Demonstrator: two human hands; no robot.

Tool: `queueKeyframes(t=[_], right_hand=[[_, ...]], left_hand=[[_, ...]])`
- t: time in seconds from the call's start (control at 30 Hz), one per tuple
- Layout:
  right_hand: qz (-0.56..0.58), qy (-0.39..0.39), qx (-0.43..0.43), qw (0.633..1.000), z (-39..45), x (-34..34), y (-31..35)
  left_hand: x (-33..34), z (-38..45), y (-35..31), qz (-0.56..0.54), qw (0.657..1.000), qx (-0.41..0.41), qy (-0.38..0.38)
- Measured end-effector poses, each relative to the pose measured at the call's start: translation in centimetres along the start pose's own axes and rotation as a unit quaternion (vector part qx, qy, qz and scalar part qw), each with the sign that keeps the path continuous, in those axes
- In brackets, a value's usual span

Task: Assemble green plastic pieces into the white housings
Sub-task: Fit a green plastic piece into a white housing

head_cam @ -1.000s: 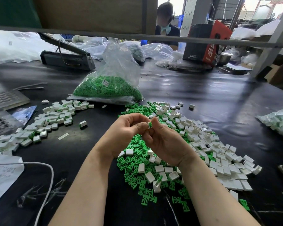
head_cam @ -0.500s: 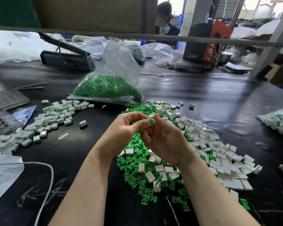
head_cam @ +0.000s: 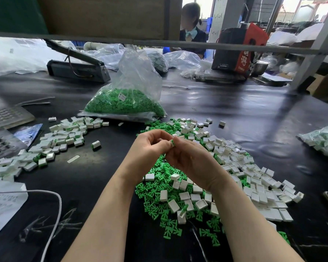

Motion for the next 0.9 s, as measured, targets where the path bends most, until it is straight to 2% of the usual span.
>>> queueKeyframes(t=[0.17,0.33,0.9], right_hand=[[-0.087,-0.013,-0.023,0.996,-0.18,0.06,0.43],[-0.103,-0.009,-0.03,0.994,-0.2,0.17,0.5],[-0.005,0.006,-0.012,1.0,0.18,0.11,-0.38]], left_hand=[[0.24,0.03,-0.11,0.02,1.0,-0.003,-0.018],[0.4,0.27,0.32,0.023,0.998,-0.017,-0.047],[0.79,0.26,0.29,0.012,0.998,-0.01,-0.061]])
Point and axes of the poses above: each hand's wrist, its own z-axis towards the middle knuckle, its own x-axis out of the palm, y = z × x, the point moved 3 cm from there along z, towards the middle knuckle, and after that the axes turned 11 degrees about z, right-handed, at the moved point
